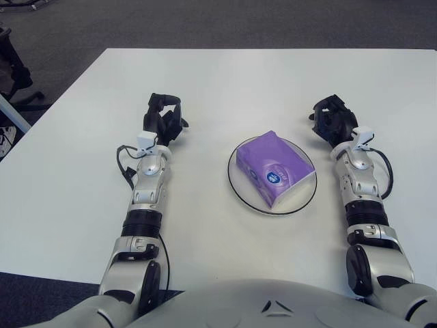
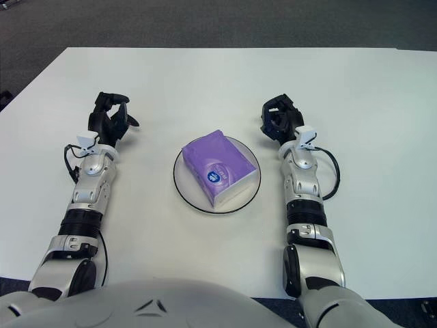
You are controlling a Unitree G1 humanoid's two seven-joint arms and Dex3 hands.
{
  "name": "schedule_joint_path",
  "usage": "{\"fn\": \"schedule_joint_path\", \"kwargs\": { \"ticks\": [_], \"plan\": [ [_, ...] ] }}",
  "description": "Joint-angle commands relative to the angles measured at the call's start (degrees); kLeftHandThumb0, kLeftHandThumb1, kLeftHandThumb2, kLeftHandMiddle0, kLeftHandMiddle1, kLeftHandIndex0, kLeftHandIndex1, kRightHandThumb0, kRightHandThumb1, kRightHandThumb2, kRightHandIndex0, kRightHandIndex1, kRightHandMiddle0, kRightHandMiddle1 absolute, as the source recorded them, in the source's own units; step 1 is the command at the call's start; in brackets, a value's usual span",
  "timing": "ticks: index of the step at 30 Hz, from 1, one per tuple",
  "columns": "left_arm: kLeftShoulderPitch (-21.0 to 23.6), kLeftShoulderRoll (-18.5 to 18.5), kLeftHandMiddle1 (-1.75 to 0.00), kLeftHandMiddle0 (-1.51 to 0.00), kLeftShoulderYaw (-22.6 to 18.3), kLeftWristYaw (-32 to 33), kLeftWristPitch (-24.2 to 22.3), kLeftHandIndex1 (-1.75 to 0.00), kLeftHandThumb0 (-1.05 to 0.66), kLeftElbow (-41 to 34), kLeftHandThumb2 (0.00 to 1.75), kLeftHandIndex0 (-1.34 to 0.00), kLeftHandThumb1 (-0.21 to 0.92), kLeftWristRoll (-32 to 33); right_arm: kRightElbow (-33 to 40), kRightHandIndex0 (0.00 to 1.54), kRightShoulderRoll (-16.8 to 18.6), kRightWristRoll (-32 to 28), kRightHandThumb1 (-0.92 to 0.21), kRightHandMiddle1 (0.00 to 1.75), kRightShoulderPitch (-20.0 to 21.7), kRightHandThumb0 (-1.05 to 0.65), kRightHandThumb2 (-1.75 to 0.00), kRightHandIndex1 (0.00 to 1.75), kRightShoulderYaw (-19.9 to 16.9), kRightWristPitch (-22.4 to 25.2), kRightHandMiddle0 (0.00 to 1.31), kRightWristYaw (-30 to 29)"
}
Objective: Put the tissue paper into the plate.
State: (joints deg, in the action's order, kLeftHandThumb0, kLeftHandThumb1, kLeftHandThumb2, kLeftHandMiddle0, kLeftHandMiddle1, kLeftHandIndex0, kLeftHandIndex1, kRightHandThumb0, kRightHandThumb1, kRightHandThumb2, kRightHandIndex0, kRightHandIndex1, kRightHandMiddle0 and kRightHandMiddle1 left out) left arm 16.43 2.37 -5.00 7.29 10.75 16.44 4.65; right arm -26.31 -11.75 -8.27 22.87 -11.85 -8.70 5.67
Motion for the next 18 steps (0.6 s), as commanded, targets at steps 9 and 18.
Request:
{"fn": "schedule_joint_path", "kwargs": {
  "ticks": [9,18],
  "plan": [
    [-7.90,-4.32,-1.75,-0.78,0.51,-1.04,-0.54,-1.69,-0.35,6.72,0.46,-0.27,0.92,1.57,-2.12,0.74,1.66,-0.09,-0.71,1.75,-4.16,-0.38,-0.79,1.75,-0.15,0.34,0.33,-0.62],
    [-7.75,-4.38,-1.75,-0.79,0.65,-1.03,-0.61,-1.69,-0.35,6.75,0.46,-0.27,0.92,1.90,-1.96,0.74,1.77,-0.01,-0.71,1.75,-4.35,-0.38,-0.79,1.75,0.08,0.40,0.33,-0.67]
  ]
}}
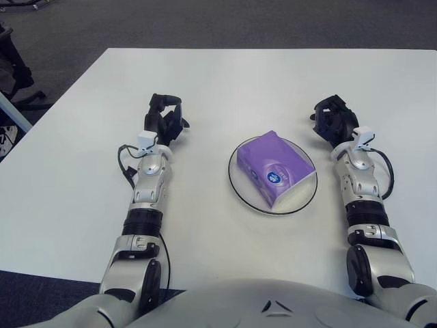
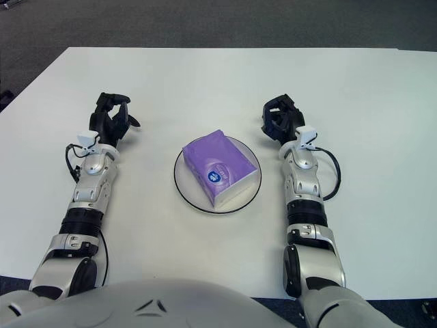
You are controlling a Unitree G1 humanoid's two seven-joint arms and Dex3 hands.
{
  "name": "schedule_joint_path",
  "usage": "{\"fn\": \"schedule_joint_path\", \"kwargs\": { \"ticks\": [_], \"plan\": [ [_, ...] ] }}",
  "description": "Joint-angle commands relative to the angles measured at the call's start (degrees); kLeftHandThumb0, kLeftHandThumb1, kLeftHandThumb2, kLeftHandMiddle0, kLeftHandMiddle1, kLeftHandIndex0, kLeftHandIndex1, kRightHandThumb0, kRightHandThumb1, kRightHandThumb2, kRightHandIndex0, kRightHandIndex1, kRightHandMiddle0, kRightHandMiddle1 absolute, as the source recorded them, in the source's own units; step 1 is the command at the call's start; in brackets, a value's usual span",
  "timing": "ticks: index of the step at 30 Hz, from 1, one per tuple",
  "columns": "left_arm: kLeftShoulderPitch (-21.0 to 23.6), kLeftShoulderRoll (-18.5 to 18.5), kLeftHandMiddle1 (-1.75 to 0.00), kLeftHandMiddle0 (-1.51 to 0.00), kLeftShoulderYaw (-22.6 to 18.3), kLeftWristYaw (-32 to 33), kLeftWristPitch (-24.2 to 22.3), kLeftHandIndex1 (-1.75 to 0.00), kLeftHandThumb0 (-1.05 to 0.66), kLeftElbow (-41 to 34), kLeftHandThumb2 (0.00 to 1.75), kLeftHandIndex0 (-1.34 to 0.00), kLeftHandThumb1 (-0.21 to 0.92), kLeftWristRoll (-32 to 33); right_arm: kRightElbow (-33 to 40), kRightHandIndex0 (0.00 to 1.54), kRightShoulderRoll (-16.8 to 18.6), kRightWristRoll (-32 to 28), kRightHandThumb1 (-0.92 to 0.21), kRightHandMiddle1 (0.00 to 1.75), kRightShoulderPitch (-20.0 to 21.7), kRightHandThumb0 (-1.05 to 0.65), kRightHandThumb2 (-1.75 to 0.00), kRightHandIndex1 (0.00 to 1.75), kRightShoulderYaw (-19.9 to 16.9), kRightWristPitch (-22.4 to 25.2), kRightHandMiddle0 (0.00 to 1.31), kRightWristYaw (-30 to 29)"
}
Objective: Put the tissue paper into the plate.
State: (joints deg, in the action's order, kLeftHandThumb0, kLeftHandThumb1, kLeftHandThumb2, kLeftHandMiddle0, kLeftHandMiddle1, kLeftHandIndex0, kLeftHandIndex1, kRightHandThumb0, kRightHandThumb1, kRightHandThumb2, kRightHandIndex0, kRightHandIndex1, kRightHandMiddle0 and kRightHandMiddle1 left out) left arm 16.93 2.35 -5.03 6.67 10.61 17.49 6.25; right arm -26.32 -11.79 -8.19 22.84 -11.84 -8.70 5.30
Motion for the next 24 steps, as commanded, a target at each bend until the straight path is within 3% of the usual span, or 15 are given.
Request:
{"fn": "schedule_joint_path", "kwargs": {
  "ticks": [1,24],
  "plan": [
    [-8.26,-4.37,-1.75,-0.79,0.67,-0.42,-0.45,-1.69,-0.35,5.70,0.46,-0.27,0.92,0.35,-1.87,0.74,1.83,-0.06,-0.72,1.75,-4.37,-0.38,-0.79,1.75,0.12,0.44,0.33,-0.31],
    [-8.27,-4.54,-1.75,-0.79,0.73,-1.31,-0.07,-1.68,-0.35,5.72,0.46,-0.28,0.91,0.79,-0.76,0.74,2.33,0.69,-0.72,1.75,-5.45,-0.38,-0.78,1.75,1.09,1.43,0.32,-1.36]
  ]
}}
